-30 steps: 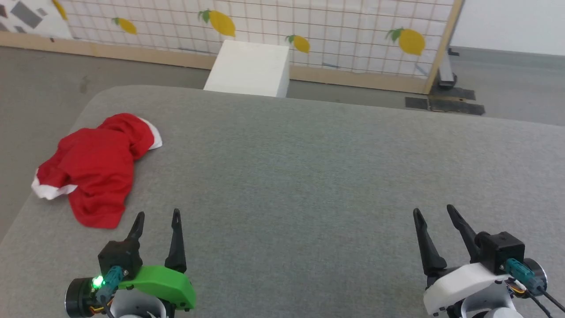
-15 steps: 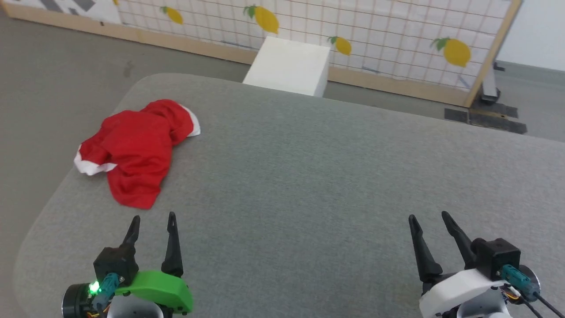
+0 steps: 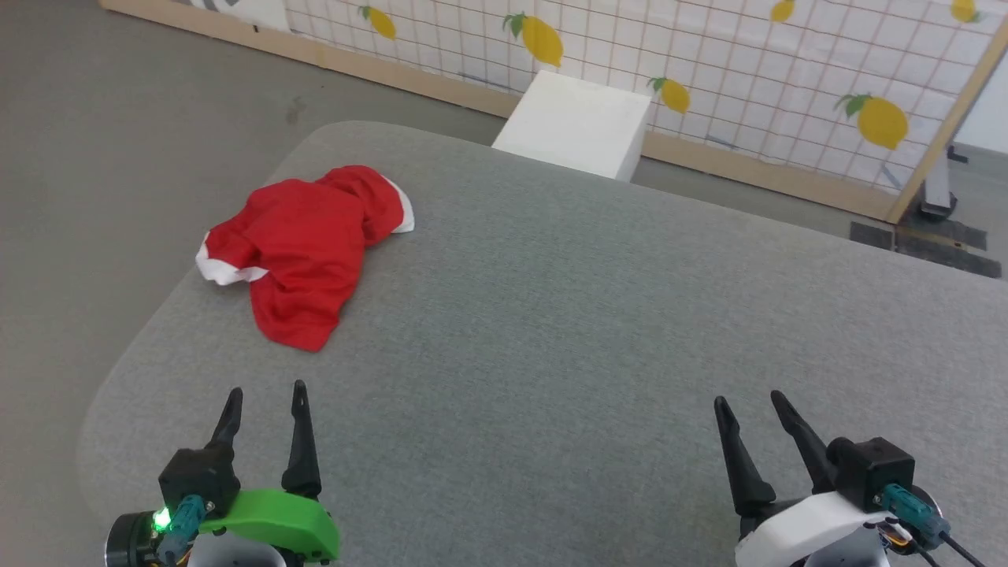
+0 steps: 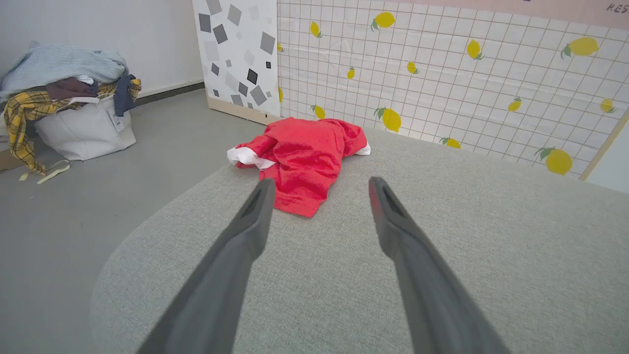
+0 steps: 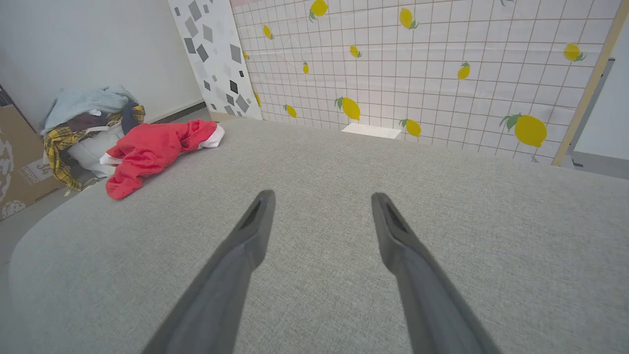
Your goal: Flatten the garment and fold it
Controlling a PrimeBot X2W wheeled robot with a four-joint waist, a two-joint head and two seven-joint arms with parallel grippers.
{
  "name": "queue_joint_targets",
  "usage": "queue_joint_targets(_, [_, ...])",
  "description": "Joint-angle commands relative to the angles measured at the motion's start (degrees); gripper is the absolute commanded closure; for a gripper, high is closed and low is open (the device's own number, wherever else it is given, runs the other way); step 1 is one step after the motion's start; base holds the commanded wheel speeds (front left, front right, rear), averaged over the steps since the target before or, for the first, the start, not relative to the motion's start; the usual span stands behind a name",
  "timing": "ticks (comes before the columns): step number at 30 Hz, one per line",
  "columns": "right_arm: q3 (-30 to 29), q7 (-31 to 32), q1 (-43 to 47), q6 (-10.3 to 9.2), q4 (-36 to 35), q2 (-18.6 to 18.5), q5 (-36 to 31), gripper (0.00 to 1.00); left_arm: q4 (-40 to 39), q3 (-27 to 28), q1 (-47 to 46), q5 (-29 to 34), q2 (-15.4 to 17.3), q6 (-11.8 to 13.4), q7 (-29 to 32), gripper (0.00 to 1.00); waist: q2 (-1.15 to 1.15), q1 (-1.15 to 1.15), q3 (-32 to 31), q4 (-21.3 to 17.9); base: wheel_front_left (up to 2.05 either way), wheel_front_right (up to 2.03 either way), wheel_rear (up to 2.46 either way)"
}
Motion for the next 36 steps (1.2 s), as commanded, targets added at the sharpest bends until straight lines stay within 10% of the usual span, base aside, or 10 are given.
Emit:
queue_joint_targets(1, [0.3, -0.7, 0.3, -0.06, 0.5, 0.0, 0.7, 0.00, 0.3, 0.2, 0.7, -0.8, -0.2, 0.1, -0.7, 0.00, 0.00, 0.00, -0.2, 1.0, 0.00, 0.00, 0.00])
queue_joint_targets(36, [2.9, -4.9, 0.4, -0.09, 5.0, 0.1, 5.2, 0.00, 1.8, 0.0, 1.9, -2.8, -0.3, 0.8, -4.8, 0.00, 0.00, 0.00, -0.9, 10.5, 0.00, 0.00, 0.00])
